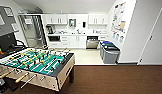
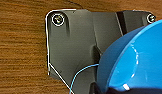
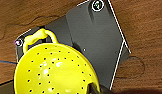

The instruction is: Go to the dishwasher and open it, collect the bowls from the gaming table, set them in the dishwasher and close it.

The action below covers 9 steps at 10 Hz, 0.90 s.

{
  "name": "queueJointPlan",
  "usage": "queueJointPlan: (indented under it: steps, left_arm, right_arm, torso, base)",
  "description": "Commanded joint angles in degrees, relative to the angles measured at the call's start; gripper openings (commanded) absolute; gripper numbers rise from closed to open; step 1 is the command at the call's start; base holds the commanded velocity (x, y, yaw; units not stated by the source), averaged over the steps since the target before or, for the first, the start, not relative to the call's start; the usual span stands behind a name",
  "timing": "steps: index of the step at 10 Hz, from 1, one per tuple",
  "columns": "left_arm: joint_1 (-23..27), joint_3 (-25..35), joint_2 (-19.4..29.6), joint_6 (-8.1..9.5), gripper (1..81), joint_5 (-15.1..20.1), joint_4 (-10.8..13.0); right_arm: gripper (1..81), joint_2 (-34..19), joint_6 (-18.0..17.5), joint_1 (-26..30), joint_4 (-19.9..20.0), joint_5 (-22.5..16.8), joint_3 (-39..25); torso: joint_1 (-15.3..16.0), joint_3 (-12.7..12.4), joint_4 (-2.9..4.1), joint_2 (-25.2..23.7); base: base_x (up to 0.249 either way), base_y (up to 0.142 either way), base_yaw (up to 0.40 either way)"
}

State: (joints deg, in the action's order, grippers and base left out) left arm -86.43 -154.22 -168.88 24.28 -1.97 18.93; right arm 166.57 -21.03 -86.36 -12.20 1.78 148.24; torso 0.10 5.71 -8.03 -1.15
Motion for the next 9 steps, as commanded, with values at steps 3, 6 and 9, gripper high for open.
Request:
queueJointPlan:
  steps: [3,6,9]
  left_arm:
    - [2.10,-0.11,0.55,0.15,1.0,2.76,0.05]
    - [2.10,-0.11,0.55,0.15,1.0,2.77,0.23]
    - [2.10,-0.11,0.47,0.15,1.0,2.77,0.23]
  right_arm:
    - [1.0,-0.60,0.11,2.37,-0.45,-2.92,-0.24]
    - [1.0,-0.52,0.11,2.37,-0.45,-2.92,-0.24]
    - [1.0,-0.60,0.03,2.37,-0.45,-3.01,-0.24]
  torso:
    - [0.00,0.00,0.00,0.00]
    - [0.00,0.00,0.00,0.00]
    - [0.00,0.00,0.00,0.00]
  base:
    - [0.159,-0.109,0.000]
    - [0.159,-0.109,0.000]
    - [0.159,-0.109,0.000]
